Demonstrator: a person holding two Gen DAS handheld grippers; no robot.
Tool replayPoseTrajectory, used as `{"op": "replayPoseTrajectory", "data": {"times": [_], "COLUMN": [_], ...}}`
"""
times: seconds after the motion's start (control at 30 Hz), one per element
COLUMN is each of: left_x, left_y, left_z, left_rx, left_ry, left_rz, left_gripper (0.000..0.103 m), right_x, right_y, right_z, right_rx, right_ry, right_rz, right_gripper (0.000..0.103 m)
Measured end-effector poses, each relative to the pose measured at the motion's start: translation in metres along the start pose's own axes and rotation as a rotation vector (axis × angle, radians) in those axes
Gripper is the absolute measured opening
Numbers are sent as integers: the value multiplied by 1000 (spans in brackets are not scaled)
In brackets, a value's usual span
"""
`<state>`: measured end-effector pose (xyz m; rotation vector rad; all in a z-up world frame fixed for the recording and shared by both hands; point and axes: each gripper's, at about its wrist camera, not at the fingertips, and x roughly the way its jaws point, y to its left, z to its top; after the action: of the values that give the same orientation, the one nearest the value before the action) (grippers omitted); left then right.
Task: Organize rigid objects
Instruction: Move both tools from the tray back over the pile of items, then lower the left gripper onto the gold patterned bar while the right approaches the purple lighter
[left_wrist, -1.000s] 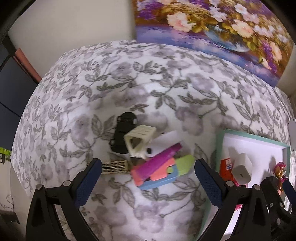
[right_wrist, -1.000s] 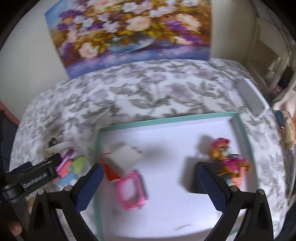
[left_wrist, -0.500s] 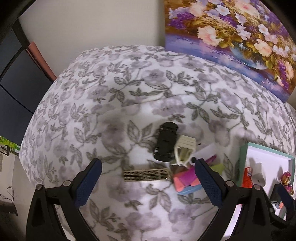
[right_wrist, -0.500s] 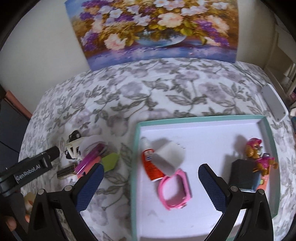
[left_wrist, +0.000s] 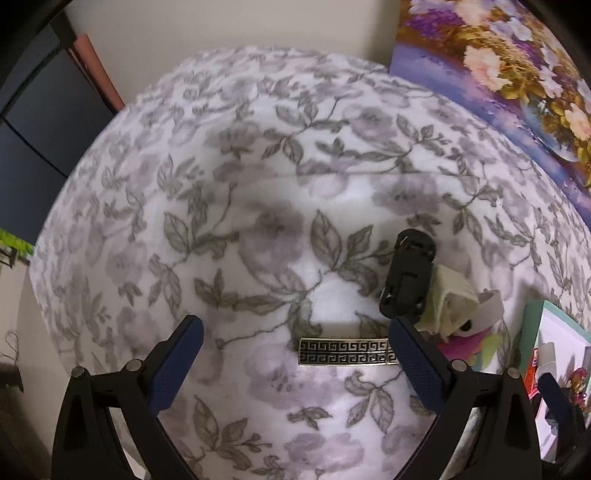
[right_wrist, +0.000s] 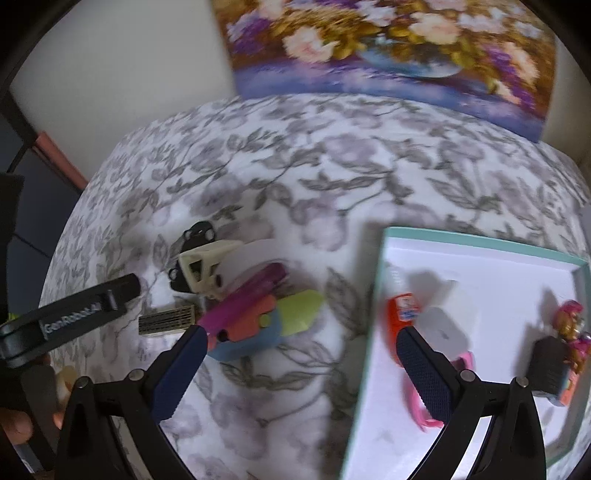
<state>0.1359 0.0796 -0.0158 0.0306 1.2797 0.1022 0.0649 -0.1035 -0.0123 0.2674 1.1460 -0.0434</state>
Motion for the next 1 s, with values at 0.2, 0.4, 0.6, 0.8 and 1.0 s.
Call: {"op": "replayPoseTrajectory", "data": {"times": [0.2, 0.4, 0.6, 0.8, 1.0], "left_x": [17, 33, 36, 43, 54], "left_y": [6, 1, -5, -10, -17], "left_z": [0, -3, -3, -4, -8], "left_rx": [-24, -56, -57, -60, -42], "left_ry": [44, 104, 113, 131, 143], "left_rz": [-27, -106, -132, -130, -127], "left_gripper": [100, 100, 100, 100, 100], "right_x": [17, 25, 28, 27, 20], "right_y": [15, 9, 9, 3, -9], "right_z": [2, 7, 14, 14, 14], "right_rx": [-51, -29, -39, -40, -18], "right_ry": [31, 38, 37, 39, 28], "right_rz": [11, -4, -9, -32, -56], "right_gripper": [103, 103, 103, 103, 103]}}
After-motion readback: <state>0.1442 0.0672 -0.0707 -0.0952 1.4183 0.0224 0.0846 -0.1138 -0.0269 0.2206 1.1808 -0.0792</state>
